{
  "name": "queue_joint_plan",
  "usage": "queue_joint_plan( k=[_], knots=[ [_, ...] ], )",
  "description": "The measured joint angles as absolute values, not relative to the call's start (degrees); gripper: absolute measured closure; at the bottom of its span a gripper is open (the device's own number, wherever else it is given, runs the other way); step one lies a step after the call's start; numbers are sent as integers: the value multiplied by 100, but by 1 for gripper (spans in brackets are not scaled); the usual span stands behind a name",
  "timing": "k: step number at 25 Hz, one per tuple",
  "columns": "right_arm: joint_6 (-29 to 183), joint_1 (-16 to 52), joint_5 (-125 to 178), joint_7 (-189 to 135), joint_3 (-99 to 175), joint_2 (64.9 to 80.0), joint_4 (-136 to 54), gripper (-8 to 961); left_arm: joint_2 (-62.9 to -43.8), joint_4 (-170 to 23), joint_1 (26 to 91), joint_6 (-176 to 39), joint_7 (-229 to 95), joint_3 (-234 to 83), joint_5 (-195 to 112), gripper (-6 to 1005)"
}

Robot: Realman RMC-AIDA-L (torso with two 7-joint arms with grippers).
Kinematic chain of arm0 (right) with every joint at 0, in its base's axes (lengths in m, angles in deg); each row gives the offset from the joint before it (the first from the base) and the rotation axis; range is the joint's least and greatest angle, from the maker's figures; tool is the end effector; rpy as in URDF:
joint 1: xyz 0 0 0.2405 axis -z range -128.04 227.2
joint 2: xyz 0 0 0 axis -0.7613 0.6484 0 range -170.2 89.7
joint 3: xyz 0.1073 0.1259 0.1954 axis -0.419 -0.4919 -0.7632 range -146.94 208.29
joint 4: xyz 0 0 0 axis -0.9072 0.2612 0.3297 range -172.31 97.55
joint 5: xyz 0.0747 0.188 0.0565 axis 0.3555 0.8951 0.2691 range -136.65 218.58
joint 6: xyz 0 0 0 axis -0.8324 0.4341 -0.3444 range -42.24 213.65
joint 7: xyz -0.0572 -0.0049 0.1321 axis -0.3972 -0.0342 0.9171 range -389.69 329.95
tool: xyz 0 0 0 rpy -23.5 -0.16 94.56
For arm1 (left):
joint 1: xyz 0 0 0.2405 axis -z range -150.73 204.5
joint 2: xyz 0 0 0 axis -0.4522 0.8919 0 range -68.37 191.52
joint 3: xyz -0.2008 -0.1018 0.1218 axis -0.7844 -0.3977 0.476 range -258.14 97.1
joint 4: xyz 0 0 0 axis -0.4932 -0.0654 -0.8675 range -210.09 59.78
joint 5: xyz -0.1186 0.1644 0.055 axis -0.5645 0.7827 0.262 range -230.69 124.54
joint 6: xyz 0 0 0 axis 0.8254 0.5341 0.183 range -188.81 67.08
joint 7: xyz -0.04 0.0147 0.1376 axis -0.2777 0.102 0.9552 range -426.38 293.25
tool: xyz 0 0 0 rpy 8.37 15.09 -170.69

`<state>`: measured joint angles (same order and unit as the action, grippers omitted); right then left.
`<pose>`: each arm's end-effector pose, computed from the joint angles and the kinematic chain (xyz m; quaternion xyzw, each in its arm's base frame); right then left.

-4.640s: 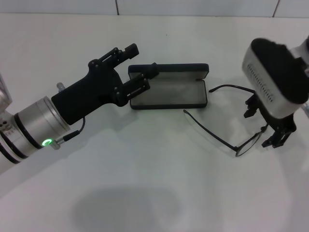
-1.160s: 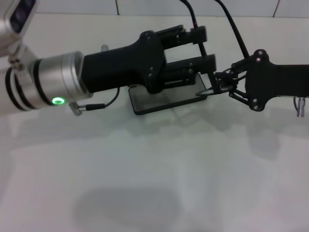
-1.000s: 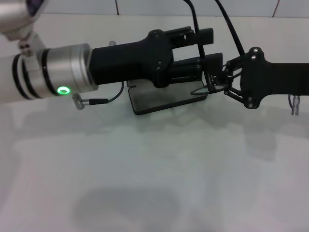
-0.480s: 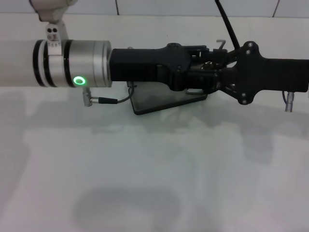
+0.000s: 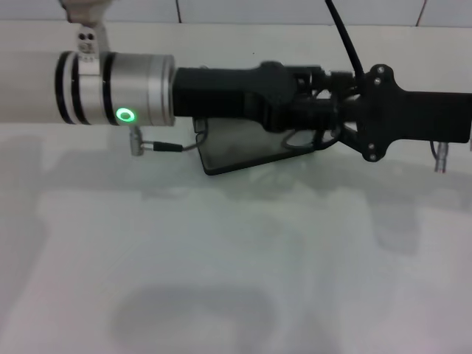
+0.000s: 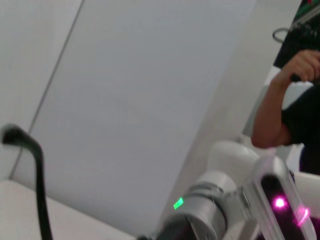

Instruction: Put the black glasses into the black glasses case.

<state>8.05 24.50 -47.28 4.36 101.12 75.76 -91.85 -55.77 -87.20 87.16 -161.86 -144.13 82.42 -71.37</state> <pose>0.1941 0.3493 0.0090 -0.9030 -0.3020 0.1795 0.2473 -0.1258 0.3610 -0.0396 0.9126 0.1811 0.3553 0.0903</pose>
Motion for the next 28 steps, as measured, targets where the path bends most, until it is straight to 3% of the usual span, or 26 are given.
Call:
queue_joint_plan(
  k=[7, 12, 18, 24, 28],
  knots=[
    [291, 2638, -4733, 433, 10067, 7537, -9226, 836, -5442, -8926, 8404, -16150, -14344, 8243, -7556, 290],
    [-936, 2642, -4687, 460, 10056, 7531, -9225, 836, -5511, -9151, 8242, -15674, -14279, 8243, -7695, 290],
    [-1784, 2339, -4643, 711, 10117, 7553, -8648, 836, -5780, -9101, 8330, -15096, -13682, 8244, -7806, 290],
    [-1689, 1739, -4652, 1043, 9949, 7513, -7459, 837, -5762, -8606, 8222, -15280, -12688, 8244, -8188, 290],
    [-1533, 1696, -4646, 1281, 9659, 7510, -7297, 837, -5773, -8613, 8059, -15600, -12248, 8243, -8312, 290]
  ],
)
